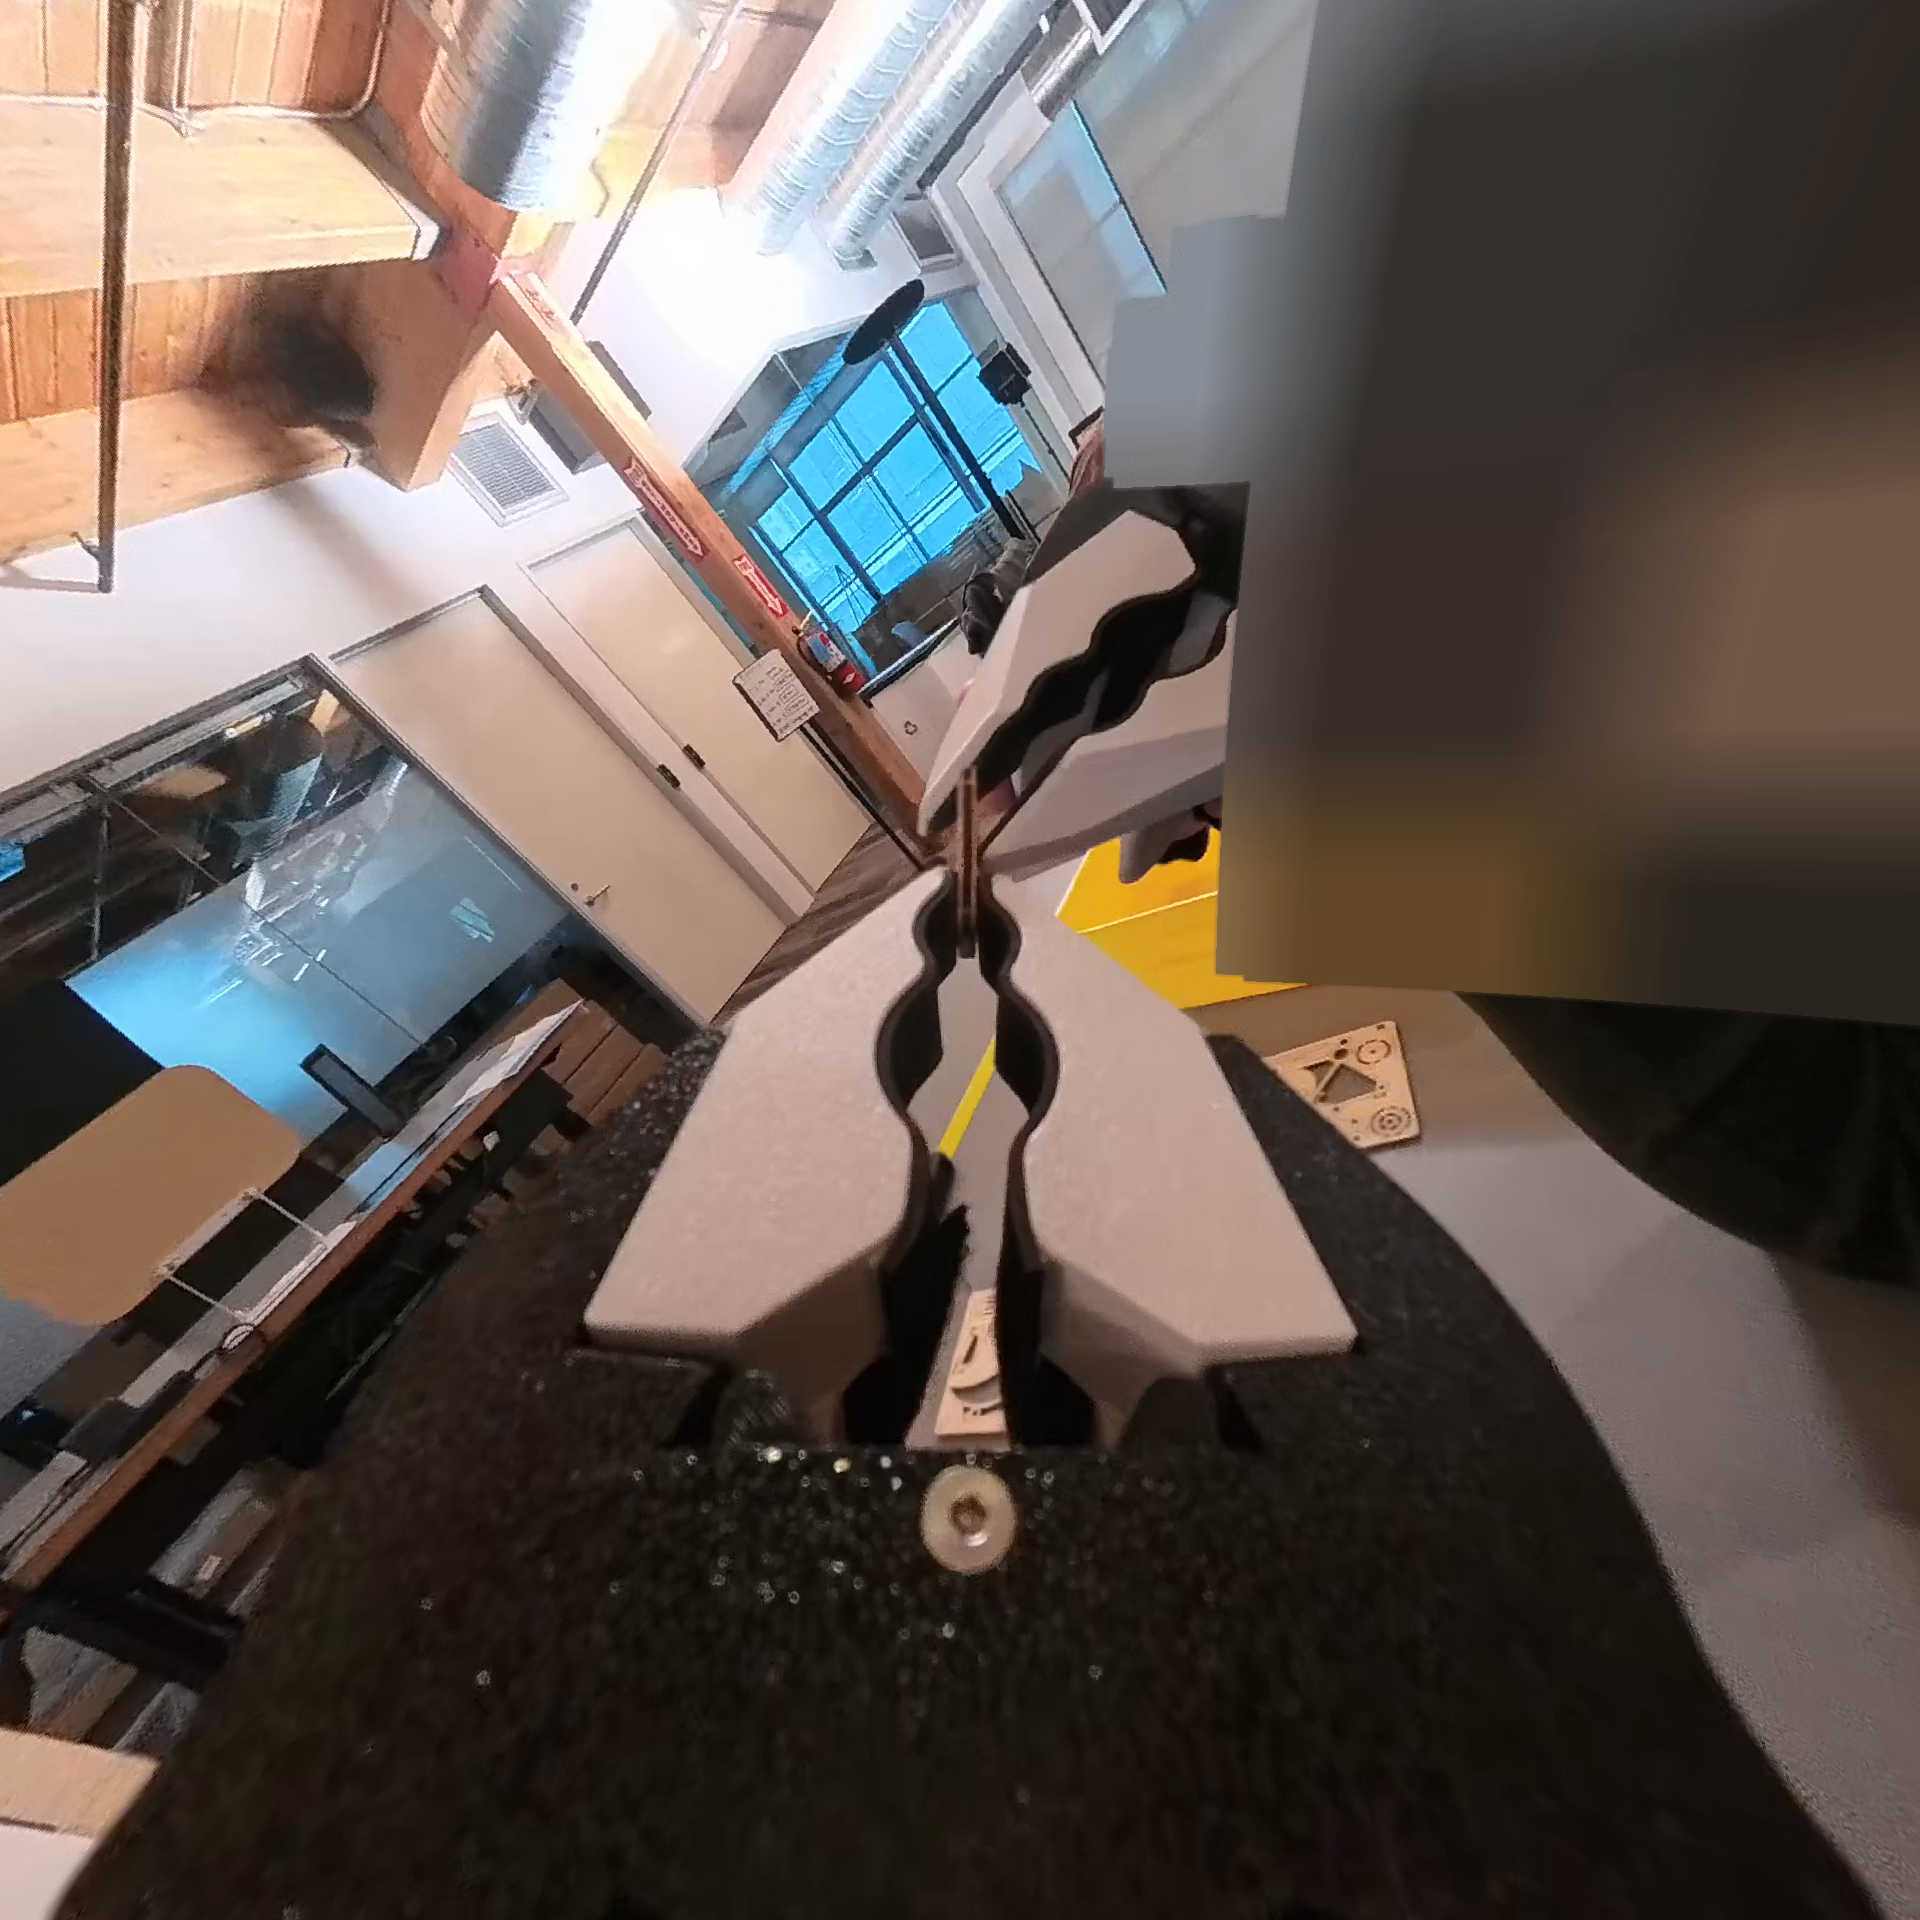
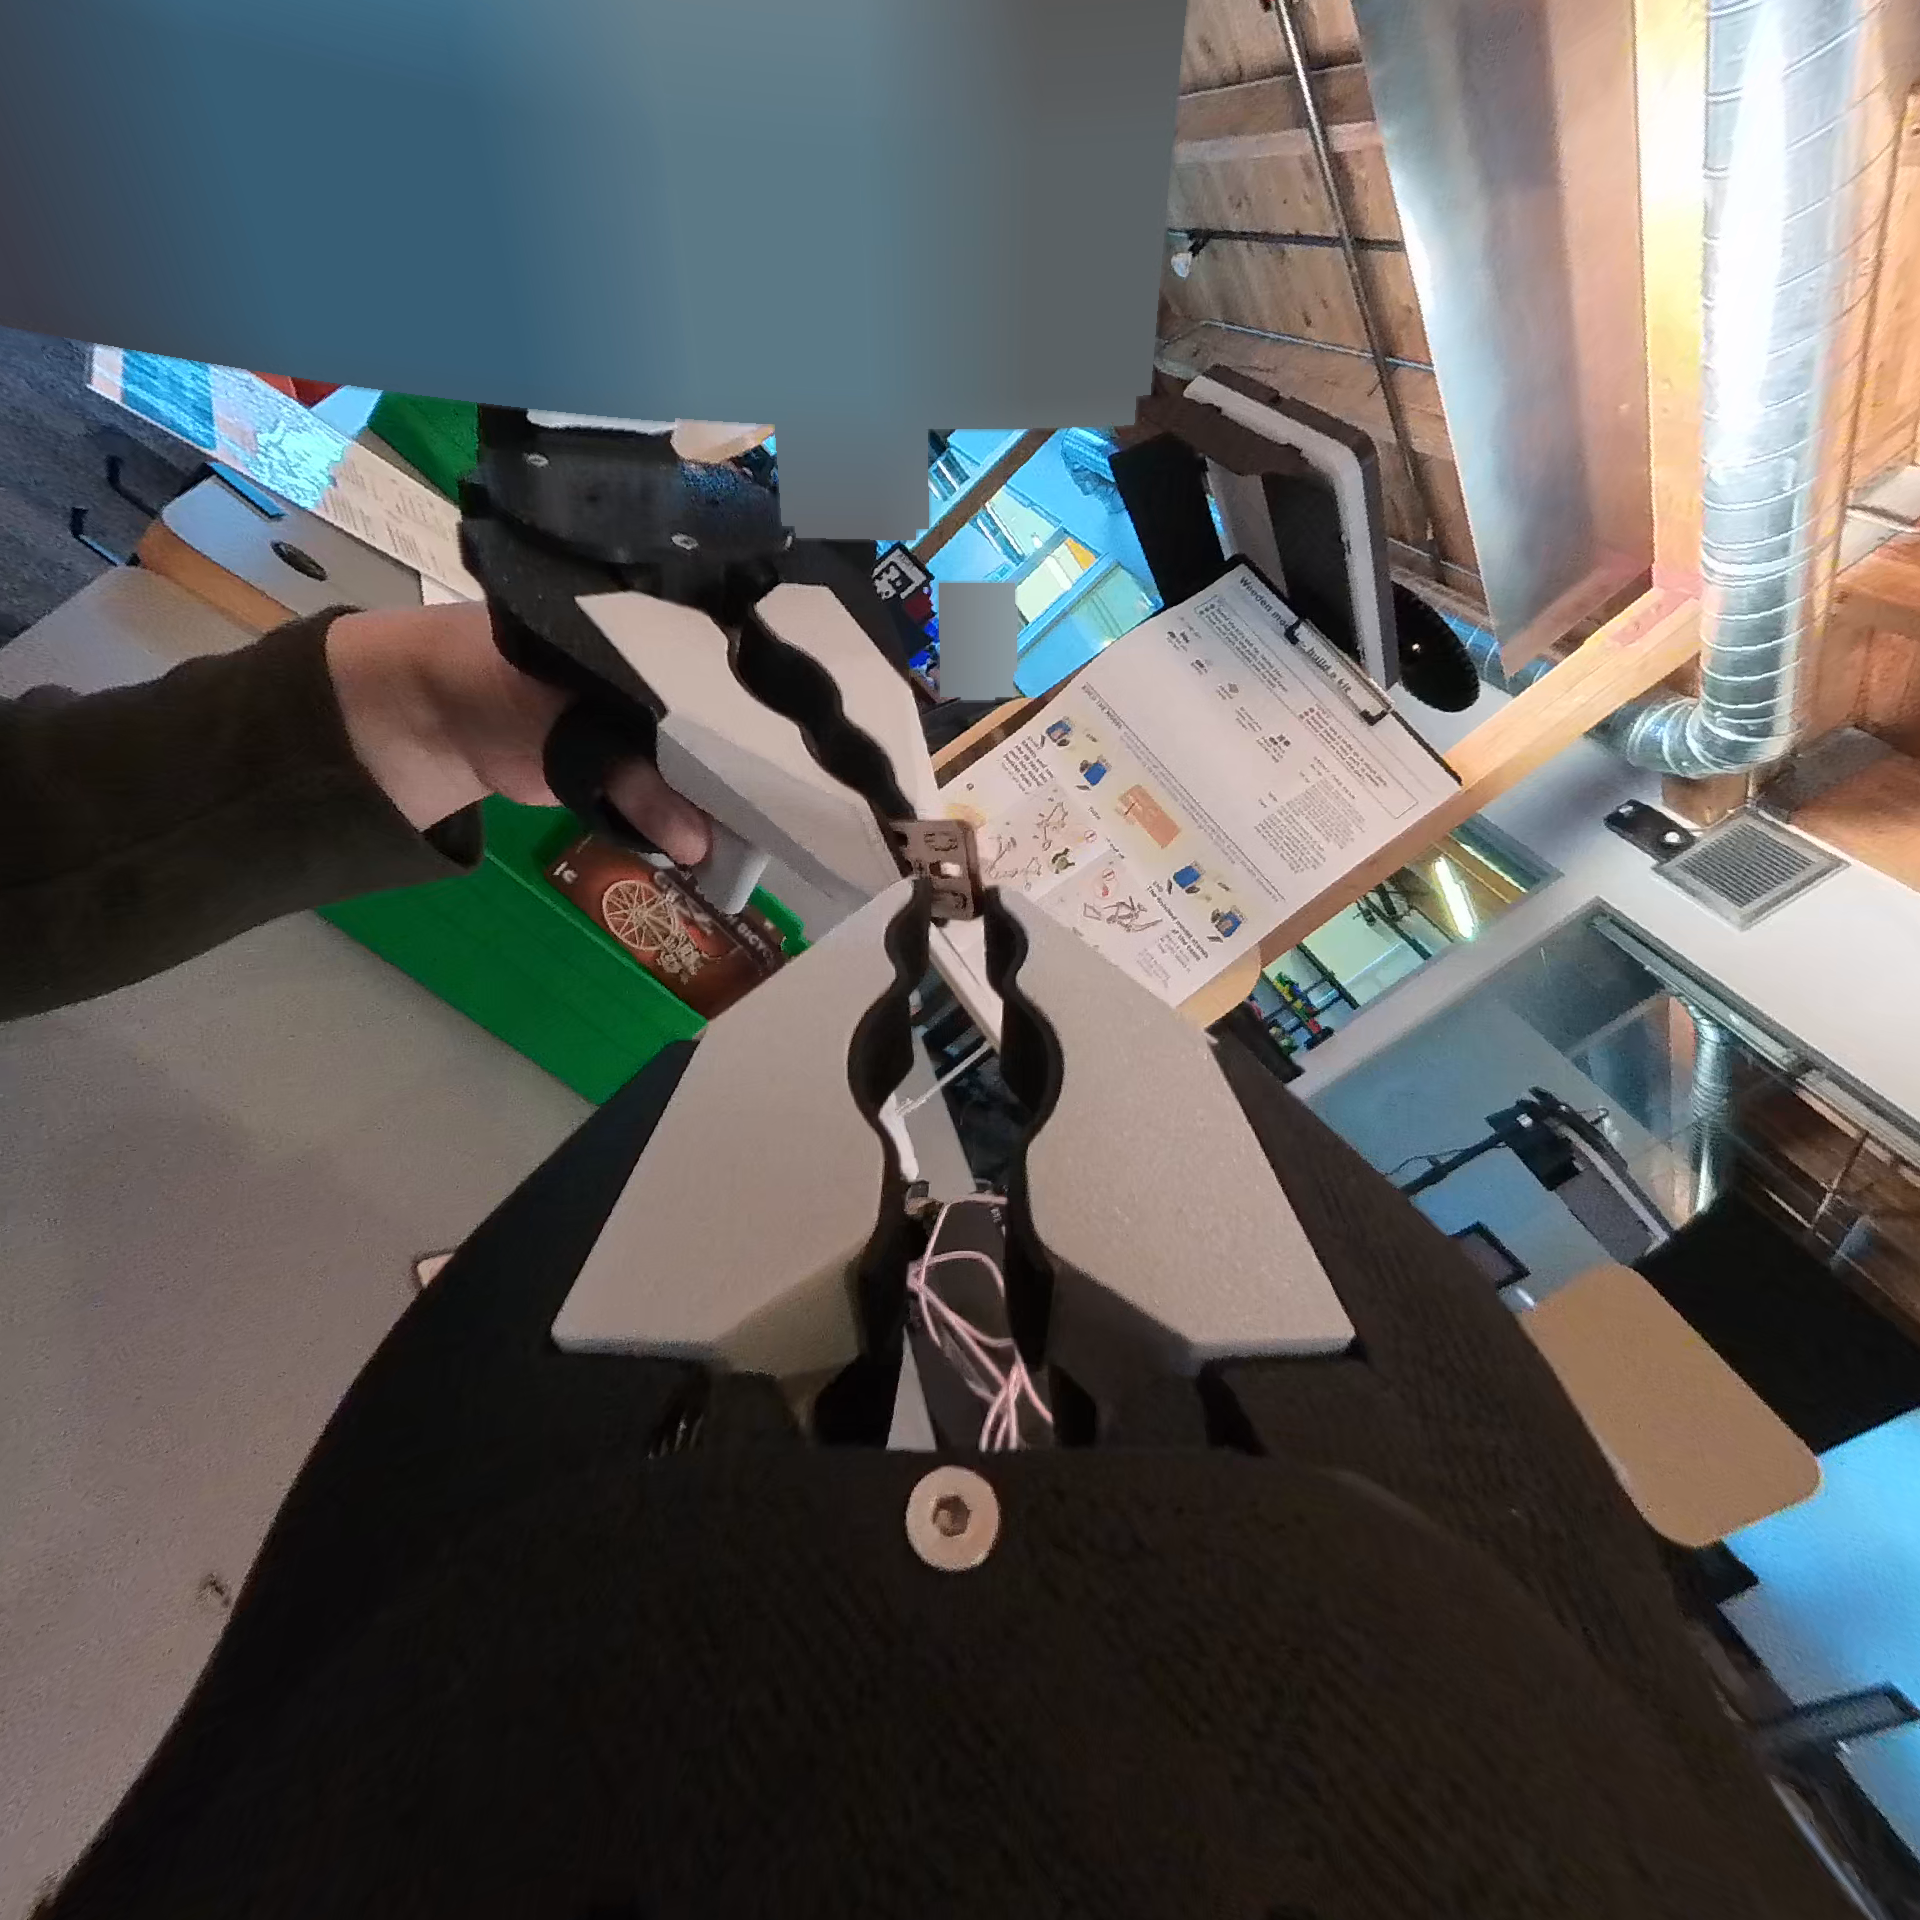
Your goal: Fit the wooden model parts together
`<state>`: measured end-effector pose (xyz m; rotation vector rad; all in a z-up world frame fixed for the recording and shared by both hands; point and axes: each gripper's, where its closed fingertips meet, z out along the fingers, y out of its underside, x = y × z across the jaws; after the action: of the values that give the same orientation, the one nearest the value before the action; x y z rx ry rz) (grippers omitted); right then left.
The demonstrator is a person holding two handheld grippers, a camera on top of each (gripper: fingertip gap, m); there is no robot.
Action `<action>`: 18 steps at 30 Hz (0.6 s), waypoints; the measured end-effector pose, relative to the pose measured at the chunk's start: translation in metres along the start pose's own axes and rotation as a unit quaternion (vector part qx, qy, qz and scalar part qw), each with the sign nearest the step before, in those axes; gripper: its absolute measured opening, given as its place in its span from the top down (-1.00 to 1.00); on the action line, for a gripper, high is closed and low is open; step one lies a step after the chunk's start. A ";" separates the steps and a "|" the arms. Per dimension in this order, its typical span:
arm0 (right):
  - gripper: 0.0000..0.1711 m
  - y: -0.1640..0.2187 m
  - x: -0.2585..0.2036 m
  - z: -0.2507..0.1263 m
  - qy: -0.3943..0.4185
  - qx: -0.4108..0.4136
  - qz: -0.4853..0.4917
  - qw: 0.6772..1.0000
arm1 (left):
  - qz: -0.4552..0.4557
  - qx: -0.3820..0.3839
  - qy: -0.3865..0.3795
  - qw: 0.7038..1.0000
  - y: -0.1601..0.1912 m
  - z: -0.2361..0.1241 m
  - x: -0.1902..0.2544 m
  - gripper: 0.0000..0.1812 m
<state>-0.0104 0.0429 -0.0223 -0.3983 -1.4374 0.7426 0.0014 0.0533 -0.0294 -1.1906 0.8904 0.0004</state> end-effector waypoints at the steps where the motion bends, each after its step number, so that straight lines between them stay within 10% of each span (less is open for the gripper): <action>1: 0.91 0.001 -0.001 -0.001 -0.003 -0.004 0.002 1.000 | 0.003 -0.003 0.001 1.000 0.001 0.000 0.000 0.99; 9: 0.88 -0.001 0.005 0.000 0.001 0.013 0.022 1.000 | -0.003 0.011 -0.009 1.000 0.001 0.002 -0.004 0.99; 18: 0.81 -0.034 0.067 -0.039 0.187 0.149 0.053 0.970 | -0.158 0.063 -0.115 0.979 0.046 0.005 -0.055 0.99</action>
<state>0.0329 0.0708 0.0452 -0.3609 -0.9392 0.9017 -0.0522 0.1003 -0.0328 -1.1752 0.4856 -0.1692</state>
